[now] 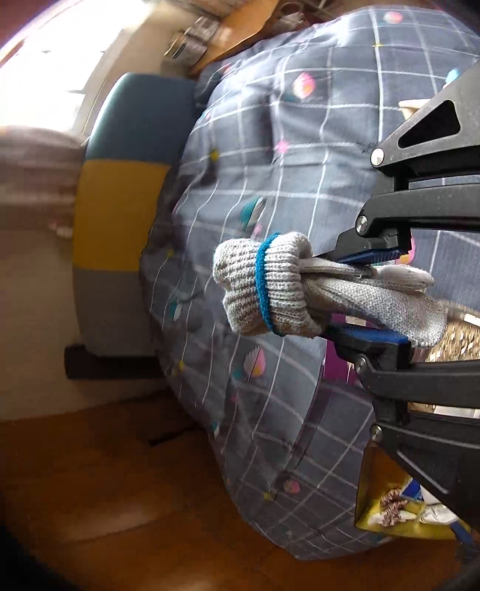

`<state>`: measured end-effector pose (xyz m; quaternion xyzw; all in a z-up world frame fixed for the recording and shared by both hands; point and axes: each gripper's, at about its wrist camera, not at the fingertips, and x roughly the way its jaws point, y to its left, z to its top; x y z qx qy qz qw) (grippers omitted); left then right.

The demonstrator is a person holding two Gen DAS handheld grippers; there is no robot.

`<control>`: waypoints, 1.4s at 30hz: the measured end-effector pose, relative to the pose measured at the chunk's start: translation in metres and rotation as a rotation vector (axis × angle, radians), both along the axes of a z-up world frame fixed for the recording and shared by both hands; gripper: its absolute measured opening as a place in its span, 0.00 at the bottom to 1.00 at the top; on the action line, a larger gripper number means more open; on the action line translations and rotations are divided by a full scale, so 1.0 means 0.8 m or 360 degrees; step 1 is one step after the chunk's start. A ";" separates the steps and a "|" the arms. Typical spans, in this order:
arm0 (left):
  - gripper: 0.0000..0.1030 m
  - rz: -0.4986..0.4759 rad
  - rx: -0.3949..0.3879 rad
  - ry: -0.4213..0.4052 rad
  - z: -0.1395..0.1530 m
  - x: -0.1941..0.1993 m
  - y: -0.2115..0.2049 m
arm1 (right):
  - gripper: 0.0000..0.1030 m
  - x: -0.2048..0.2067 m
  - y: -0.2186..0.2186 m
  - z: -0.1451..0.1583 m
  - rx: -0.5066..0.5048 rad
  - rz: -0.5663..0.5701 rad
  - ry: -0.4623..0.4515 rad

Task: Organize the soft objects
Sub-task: 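Carry the grey knit glove over the gold tray with the right tool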

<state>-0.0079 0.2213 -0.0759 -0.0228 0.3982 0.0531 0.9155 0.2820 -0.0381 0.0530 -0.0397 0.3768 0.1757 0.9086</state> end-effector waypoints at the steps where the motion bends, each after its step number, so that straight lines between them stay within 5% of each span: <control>1: 0.51 -0.0002 0.0001 0.0000 0.000 0.000 0.000 | 0.28 -0.004 0.009 0.003 0.0006 0.0047 -0.0014; 11: 0.51 0.0000 0.0001 0.0009 -0.004 -0.002 0.001 | 0.28 -0.089 0.116 -0.002 -0.0045 0.0664 -0.0023; 21: 0.51 0.0093 0.0013 0.0012 -0.003 -0.016 0.030 | 0.28 -0.194 0.196 -0.052 -0.0056 0.1135 0.0107; 31: 0.51 0.0614 -0.0038 -0.0032 0.008 -0.063 0.153 | 0.28 -0.261 0.243 -0.120 0.0033 0.1415 0.0400; 42: 0.51 0.0583 -0.0122 0.0004 -0.011 -0.058 0.145 | 0.28 -0.297 0.283 -0.221 -0.0153 0.1504 0.0723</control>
